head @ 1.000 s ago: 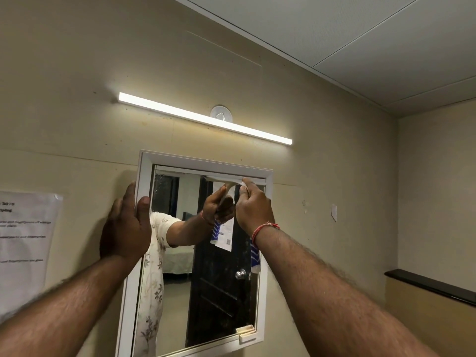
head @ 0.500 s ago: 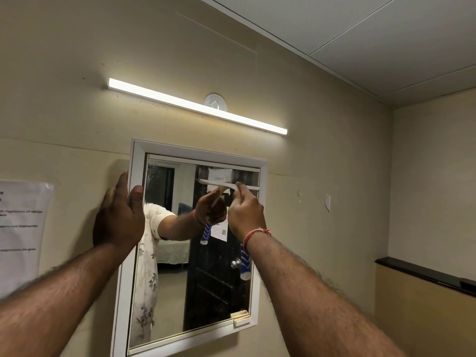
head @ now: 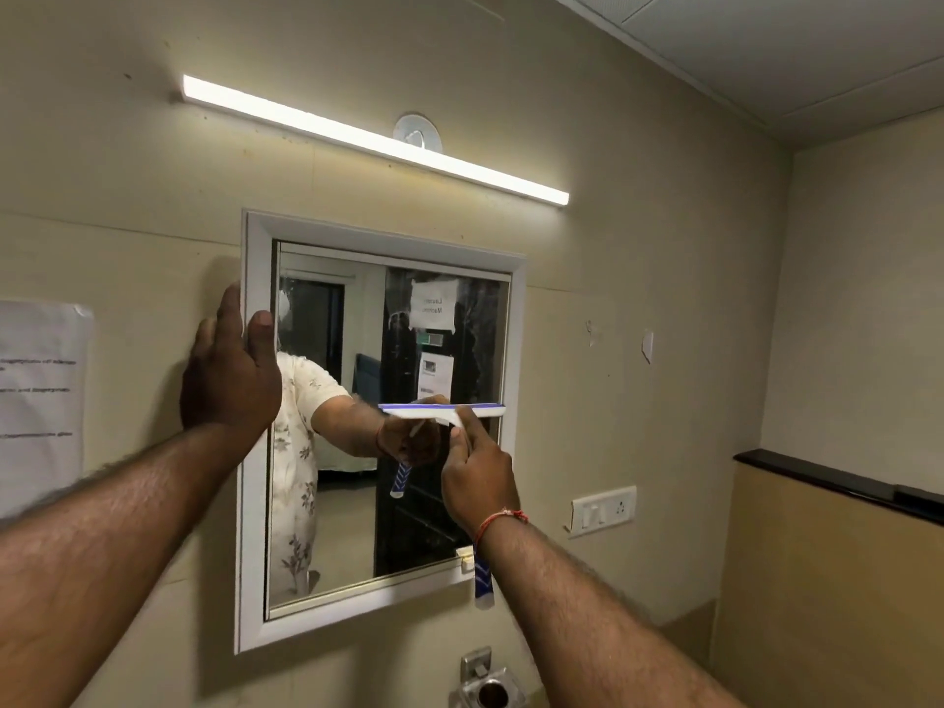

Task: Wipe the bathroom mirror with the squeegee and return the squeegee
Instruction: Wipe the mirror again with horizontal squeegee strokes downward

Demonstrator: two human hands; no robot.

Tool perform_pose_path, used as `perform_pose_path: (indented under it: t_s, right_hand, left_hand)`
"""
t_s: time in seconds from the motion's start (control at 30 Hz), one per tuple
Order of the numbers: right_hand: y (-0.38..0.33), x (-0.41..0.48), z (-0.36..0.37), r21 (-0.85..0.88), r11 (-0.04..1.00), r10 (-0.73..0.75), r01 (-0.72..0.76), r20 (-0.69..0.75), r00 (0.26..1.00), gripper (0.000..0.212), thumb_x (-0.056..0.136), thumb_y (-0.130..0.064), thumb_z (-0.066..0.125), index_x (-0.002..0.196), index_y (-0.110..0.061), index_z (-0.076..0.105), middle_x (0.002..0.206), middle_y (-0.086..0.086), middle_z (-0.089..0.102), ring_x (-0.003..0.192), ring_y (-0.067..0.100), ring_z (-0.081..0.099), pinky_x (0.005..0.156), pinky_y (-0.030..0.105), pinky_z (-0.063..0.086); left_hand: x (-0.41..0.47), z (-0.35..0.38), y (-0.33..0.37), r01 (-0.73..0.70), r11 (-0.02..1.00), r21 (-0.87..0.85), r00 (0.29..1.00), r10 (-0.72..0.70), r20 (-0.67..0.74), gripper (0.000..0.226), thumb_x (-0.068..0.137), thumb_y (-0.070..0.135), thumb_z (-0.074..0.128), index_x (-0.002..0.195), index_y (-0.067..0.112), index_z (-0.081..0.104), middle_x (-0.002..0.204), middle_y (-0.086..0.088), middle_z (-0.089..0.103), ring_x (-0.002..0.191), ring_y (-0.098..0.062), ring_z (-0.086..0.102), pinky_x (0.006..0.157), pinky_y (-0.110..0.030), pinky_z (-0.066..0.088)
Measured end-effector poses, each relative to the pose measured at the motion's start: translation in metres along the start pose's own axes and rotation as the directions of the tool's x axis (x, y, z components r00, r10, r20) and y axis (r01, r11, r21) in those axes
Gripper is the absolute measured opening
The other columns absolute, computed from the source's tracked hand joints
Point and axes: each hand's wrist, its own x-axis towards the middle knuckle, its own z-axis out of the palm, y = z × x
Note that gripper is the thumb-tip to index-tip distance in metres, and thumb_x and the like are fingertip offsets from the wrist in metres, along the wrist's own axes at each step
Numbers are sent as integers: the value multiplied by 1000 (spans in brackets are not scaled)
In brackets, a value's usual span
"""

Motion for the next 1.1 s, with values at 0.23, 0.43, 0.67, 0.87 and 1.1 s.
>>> perform_pose_path:
  t_s: [0.23,0.43,0.67,0.87,1.1]
  right_hand:
    - [30,-33,14,41,998,53,-54,23,998,43,116,-45,38,156,-60,35,116,-15,62,97,6,66,82,21,55]
    - [51,-46,21,-39,996,82,-81,36,996,45,115,-47,36,158,-59,29,106,-8,67,96,11,70,90,39,63]
    - [95,-91,39,-101,970,231,-223,76,970,49,115,-47,36,163,-45,38,127,3,70,113,22,66,102,41,57]
    - [127,-123,54,-169,937,325,-305,110,939,50,112,-53,35,161,-50,37,131,8,71,111,28,69,100,48,60]
    - [131,-119,50,-214,940,294,-266,114,949,49,113,-50,36,162,-47,39,130,13,71,112,34,69,100,48,58]
  left_hand:
    - [-17,7,-13,-9,1000,-2,1000,9,-20,59,116,53,32,171,30,25,162,-21,45,141,-47,51,110,-57,46]
    - [-44,17,-32,13,1000,6,999,-13,-50,60,116,53,31,171,29,27,161,-19,47,138,-44,53,111,-52,46]
    - [-72,24,-50,33,999,21,997,-31,-73,61,116,53,31,171,26,31,161,-19,48,140,-41,53,112,-46,45]
    - [-84,28,-60,21,1000,14,995,-20,-95,62,116,52,31,170,23,33,162,-15,49,142,-36,53,114,-39,44]
    - [-93,30,-67,26,1000,8,994,-26,-104,61,116,50,31,170,22,34,165,-11,47,148,-30,48,117,-31,39]
